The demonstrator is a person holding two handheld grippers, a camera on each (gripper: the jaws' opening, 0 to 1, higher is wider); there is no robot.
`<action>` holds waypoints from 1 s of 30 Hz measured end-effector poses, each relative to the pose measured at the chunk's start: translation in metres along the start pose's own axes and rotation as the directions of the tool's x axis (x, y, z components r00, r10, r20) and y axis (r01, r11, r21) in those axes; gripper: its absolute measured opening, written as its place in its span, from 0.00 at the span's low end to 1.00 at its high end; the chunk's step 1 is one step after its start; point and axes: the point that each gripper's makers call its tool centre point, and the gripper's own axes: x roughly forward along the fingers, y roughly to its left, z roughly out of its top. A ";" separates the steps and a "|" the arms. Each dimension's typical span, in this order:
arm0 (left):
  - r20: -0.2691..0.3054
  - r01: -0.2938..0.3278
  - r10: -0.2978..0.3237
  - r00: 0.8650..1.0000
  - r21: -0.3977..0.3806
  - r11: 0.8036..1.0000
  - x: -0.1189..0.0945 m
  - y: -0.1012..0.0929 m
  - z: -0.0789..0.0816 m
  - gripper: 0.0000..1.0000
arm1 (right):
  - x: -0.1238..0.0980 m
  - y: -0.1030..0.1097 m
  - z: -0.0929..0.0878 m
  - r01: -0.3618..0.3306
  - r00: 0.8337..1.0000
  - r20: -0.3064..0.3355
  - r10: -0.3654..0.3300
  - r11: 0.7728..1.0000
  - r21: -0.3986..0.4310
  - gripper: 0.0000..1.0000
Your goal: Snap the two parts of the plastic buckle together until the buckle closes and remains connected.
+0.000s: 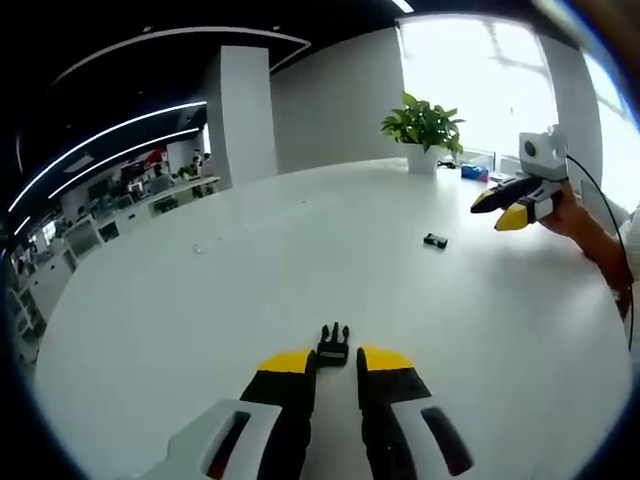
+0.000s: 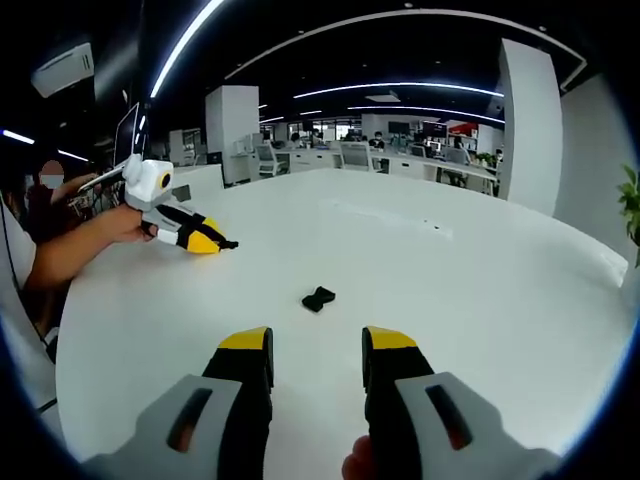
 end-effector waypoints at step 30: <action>0.019 0.039 -0.038 0.999 -0.046 0.998 0.007 0.010 -0.001 0.16 | 0.000 0.002 0.001 -0.001 1.000 0.003 0.001 1.000 -0.003 0.35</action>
